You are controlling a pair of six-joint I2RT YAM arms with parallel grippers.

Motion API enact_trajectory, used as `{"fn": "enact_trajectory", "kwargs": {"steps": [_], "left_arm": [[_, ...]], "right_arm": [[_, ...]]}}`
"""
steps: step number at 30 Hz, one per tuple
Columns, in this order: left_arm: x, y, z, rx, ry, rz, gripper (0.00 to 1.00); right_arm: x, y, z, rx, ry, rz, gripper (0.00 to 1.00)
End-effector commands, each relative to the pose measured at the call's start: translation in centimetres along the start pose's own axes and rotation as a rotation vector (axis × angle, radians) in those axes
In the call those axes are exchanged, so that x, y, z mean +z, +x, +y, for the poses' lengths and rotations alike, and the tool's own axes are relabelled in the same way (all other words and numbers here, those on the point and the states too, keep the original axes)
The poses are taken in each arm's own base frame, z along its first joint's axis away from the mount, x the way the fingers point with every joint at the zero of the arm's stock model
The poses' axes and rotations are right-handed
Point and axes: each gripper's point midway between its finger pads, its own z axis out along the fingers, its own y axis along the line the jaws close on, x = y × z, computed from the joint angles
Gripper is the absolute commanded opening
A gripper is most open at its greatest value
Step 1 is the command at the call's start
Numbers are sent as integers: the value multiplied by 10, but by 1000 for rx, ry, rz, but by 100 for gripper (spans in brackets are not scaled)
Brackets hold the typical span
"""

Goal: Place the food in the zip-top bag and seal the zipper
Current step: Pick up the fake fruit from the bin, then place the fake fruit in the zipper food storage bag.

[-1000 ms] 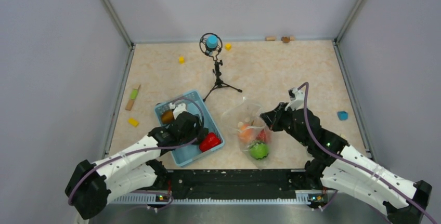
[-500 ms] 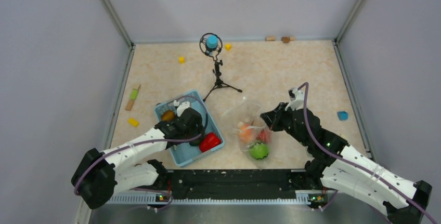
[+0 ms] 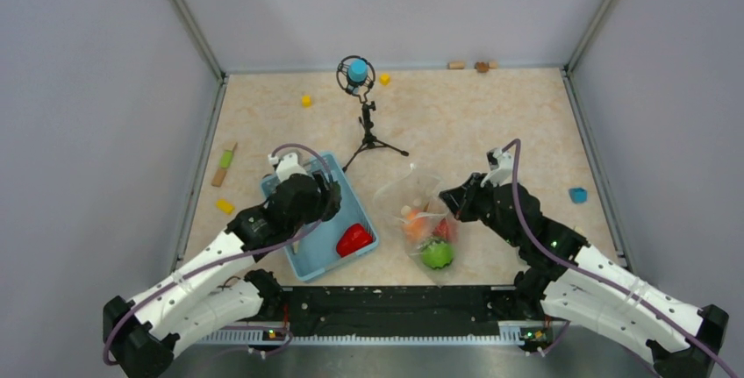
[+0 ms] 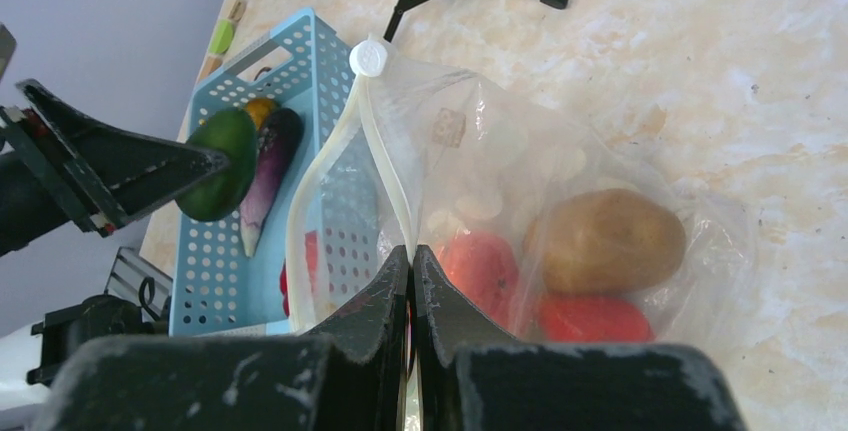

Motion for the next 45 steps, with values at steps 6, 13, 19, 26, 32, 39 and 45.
{"fn": "enact_trajectory", "kwargs": {"steps": [6, 13, 19, 26, 32, 39, 45], "left_arm": [[-33, -23, -134, 152, 590, 26, 23], [-43, 5, -181, 317, 719, 101, 18], [-51, 27, -208, 445, 810, 134, 18], [-36, 47, -222, 508, 818, 205, 25], [-32, 55, -230, 542, 831, 235, 61], [-33, 57, -231, 547, 842, 243, 86], [-40, 56, -228, 542, 858, 236, 90]], "right_arm": [[-12, -17, 25, -18, -133, -44, 2], [-14, -12, 41, -38, -213, -6, 2], [-16, -10, 49, -50, -256, 11, 2], [-20, -13, 51, -52, -273, -2, 2], [-22, -15, 50, -49, -270, -13, 2], [-22, -16, 47, -53, -254, -20, 2], [-21, -16, 45, -56, -247, -19, 2]]}}
